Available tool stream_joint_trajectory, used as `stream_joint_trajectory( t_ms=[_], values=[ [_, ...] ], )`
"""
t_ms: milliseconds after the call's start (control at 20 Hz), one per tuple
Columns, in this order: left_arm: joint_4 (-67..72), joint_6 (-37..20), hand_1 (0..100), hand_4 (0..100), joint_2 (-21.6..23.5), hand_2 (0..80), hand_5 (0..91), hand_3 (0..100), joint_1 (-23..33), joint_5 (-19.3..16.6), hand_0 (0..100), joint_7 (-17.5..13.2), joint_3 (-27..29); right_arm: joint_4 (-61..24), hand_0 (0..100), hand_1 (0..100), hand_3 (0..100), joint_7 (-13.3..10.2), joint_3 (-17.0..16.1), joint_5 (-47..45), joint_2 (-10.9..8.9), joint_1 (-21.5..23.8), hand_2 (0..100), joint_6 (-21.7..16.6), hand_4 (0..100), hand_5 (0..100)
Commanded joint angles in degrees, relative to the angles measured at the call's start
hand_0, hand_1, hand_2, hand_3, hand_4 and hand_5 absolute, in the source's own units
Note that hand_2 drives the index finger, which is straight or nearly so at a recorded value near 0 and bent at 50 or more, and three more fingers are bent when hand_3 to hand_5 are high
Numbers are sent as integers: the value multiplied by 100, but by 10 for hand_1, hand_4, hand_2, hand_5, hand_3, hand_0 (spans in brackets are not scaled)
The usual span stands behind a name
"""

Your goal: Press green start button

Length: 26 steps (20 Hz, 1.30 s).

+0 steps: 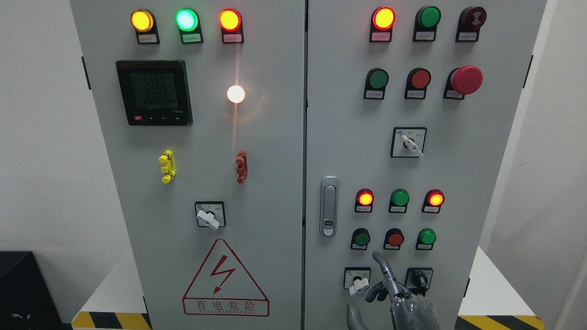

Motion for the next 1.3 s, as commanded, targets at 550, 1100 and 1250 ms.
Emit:
stream_joint_trajectory(
  t_ms=[550,1100,1250],
  values=[
    [-158,2,556,0,9,0,0,0,-132,0,120,5,0,-1002,0,45,28,1300,-382,-3621,-40,774,0,150,0,0],
    [-158,2,556,0,0,0,0,0,-132,0,120,5,0,-976,0,0,0,1468,-383,-3921,-40,730,0,432,0,0],
    [-158,2,556,0,0,0,0,0,-132,0,120,5,0,-976,0,0,0,1468,-374,-3921,-40,730,0,432,0,0]
  ],
)
